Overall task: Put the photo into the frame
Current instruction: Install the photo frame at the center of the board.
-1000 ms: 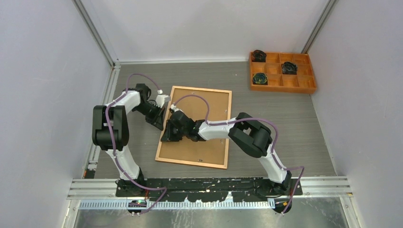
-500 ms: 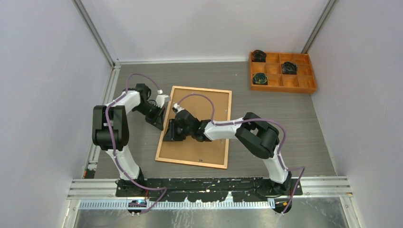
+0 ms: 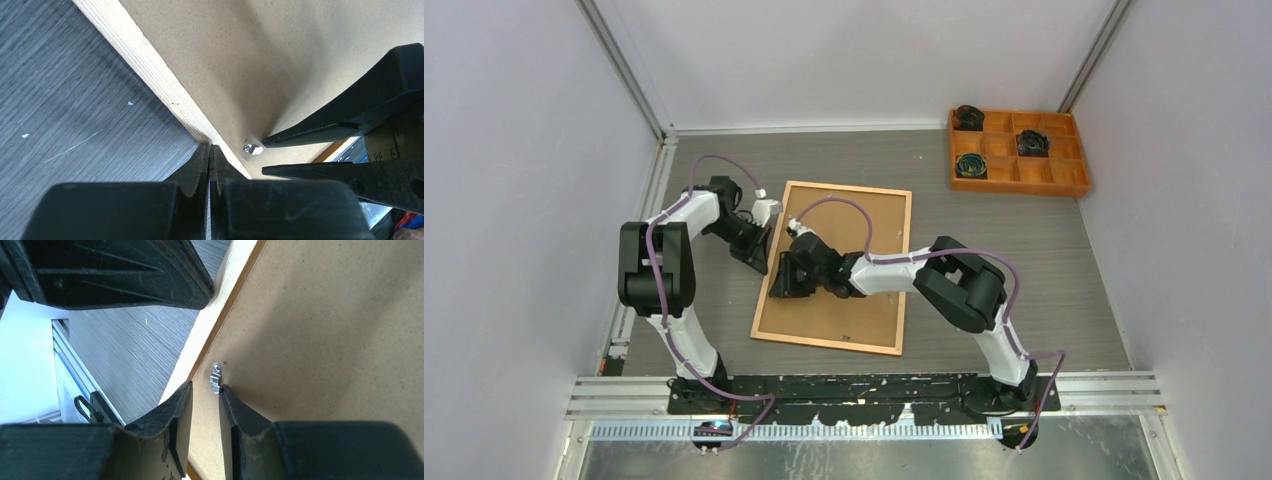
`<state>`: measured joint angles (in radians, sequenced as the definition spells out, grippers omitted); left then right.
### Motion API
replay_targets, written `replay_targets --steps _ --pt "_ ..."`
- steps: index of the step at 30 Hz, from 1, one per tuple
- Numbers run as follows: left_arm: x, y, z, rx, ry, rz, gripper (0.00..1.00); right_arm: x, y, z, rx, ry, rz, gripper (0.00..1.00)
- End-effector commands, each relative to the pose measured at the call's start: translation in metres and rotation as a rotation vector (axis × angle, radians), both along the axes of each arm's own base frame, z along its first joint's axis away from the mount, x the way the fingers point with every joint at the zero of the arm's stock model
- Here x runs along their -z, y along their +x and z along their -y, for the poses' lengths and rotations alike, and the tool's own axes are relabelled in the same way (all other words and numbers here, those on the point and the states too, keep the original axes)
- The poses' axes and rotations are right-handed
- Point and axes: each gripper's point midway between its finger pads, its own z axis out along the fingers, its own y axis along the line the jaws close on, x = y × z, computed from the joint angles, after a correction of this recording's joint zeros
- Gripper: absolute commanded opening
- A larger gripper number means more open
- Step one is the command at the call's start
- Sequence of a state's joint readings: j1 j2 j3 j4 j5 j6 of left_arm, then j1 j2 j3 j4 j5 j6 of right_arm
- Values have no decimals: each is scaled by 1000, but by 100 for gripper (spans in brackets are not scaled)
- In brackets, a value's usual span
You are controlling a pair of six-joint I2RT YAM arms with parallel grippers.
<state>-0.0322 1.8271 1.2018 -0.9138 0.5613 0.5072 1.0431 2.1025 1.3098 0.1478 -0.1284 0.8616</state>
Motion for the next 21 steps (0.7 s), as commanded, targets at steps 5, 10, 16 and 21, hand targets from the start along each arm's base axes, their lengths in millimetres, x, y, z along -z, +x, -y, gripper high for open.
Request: replay_targets --steps 5,10,16,21 --pt "1 -1 3 20 -12 -4 1 7 8 -8 -1 -5 15 31" --pt "1 0 3 19 -12 -3 1 8 3 -13 -16 6 1 31" --pt "1 1 3 19 -10 1 1 11 2 -18 -19 -3 3 31" --pt "1 1 3 22 -9 2 0 15 7 -17 8 -22 9 30"
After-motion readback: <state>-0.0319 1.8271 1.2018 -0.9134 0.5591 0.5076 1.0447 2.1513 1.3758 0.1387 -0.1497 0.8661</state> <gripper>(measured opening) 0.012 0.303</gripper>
